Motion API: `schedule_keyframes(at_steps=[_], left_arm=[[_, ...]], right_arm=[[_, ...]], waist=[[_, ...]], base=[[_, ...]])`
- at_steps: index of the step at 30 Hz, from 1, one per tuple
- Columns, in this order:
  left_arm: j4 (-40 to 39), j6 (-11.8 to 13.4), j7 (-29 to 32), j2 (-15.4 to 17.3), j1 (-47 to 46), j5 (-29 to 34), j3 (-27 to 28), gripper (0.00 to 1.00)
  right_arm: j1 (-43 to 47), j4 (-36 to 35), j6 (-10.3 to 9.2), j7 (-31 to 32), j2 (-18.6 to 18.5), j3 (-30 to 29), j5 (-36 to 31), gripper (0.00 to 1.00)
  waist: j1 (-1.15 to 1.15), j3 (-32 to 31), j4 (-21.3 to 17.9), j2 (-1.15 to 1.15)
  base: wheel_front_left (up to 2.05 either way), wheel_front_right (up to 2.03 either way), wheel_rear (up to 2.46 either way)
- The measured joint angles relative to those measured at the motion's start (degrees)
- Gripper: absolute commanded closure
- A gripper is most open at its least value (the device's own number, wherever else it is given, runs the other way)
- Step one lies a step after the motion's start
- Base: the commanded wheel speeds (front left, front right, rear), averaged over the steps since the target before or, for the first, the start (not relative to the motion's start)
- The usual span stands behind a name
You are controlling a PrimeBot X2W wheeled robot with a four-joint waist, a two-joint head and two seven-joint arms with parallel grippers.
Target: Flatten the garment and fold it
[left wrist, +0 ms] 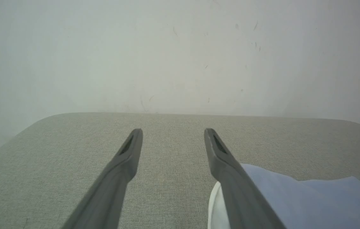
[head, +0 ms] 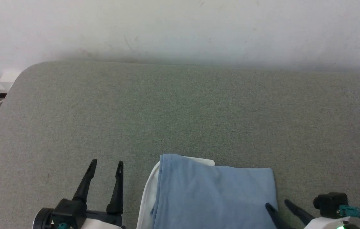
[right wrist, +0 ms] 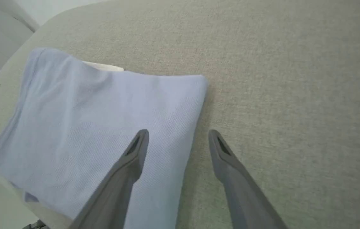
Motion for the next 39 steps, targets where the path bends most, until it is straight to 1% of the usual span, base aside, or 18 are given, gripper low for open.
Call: schedule_keyframes(at_steps=[3,6,10,17,18,19,20,25,28,32,34,37,39], left_arm=[[0.22,0.0,0.0,0.0,-0.31,0.0,-0.24,0.0],[0.43,0.0,0.0,0.0,-1.07,0.0,-0.6,0.0],[0.43,-0.01,0.0,0.01,-1.58,-0.01,-1.12,0.0],[0.45,-0.01,0.0,0.01,-1.63,-0.01,-1.48,0.0],[0.48,-0.01,0.0,0.01,-1.72,-0.01,-1.62,0.0],[0.52,-0.01,0.0,0.01,-1.84,-0.01,-1.75,0.0],[0.53,-0.01,0.0,0.01,-2.07,-0.01,-1.9,0.0],[0.42,0.0,0.0,0.01,-2.75,-0.51,-2.61,0.0],[0.37,0.01,0.0,0.01,-2.75,-0.81,-2.94,0.0],[-0.19,0.05,0.0,0.01,-2.75,-1.19,-3.85,0.0],[-0.46,0.09,0.0,0.0,-2.75,-1.25,-4.38,0.0],[-0.86,0.09,0.0,0.0,-2.85,-1.22,-5.12,0.0],[-1.07,0.09,0.0,-0.01,-3.24,-1.09,-5.71,0.0]], right_arm=[[-0.15,1.21,0.0,4.69,-0.07,1.11,6.67,0.0],[-0.95,2.72,-0.01,7.14,-0.4,1.12,9.51,0.0],[-2.92,5.01,-0.01,8.87,-0.24,2.55,11.41,0.0],[-7.37,8.09,-0.01,8.88,0.13,7.57,14.1,0.0],[-7.98,8.64,-0.01,8.62,0.19,8.2,14.29,0.23],[-8.51,9.17,-0.01,8.31,0.13,8.78,14.26,0.83],[-8.96,9.69,-0.01,7.78,0.02,9.26,14.15,1.0],[-10.68,12.12,0.09,4.53,-0.73,10.67,11.51,1.0],[-12.99,12.21,0.11,3.45,-2.67,12.78,6.46,1.0],[-18.42,11.0,0.08,2.79,-7.77,14.61,-3.15,1.0],[-21.35,9.94,0.05,3.69,-10.43,15.94,-7.22,1.0],[-26.25,8.36,0.09,6.22,-14.89,20.51,-11.48,1.0],[-29.99,7.62,0.09,7.36,-18.48,24.86,-13.26,1.0]], waist=[[0.0,0.83,0.53,0.0],[0.0,1.55,1.2,0.0],[0.01,2.49,2.18,0.0],[0.01,3.77,3.35,0.0],[0.01,3.83,3.48,0.0],[0.0,3.85,3.59,0.0],[0.01,3.83,3.69,0.0],[0.0,3.53,3.57,0.0],[0.0,3.33,2.61,0.0],[0.01,3.19,0.18,0.0],[0.01,3.2,-1.41,0.0],[0.01,3.45,-4.33,0.0],[0.01,3.79,-6.44,0.0]], base=[[0.0,0.0,0.0],[0.0,0.0,0.0],[0.0,0.0,0.0],[0.0,0.0,0.0],[0.0,0.0,0.0],[0.0,0.0,0.0],[0.0,0.0,0.0],[0.0,0.0,0.0],[0.0,0.0,0.0],[0.0,0.0,0.0],[0.0,0.0,0.0],[0.0,0.0,0.0],[0.0,0.0,0.0]])
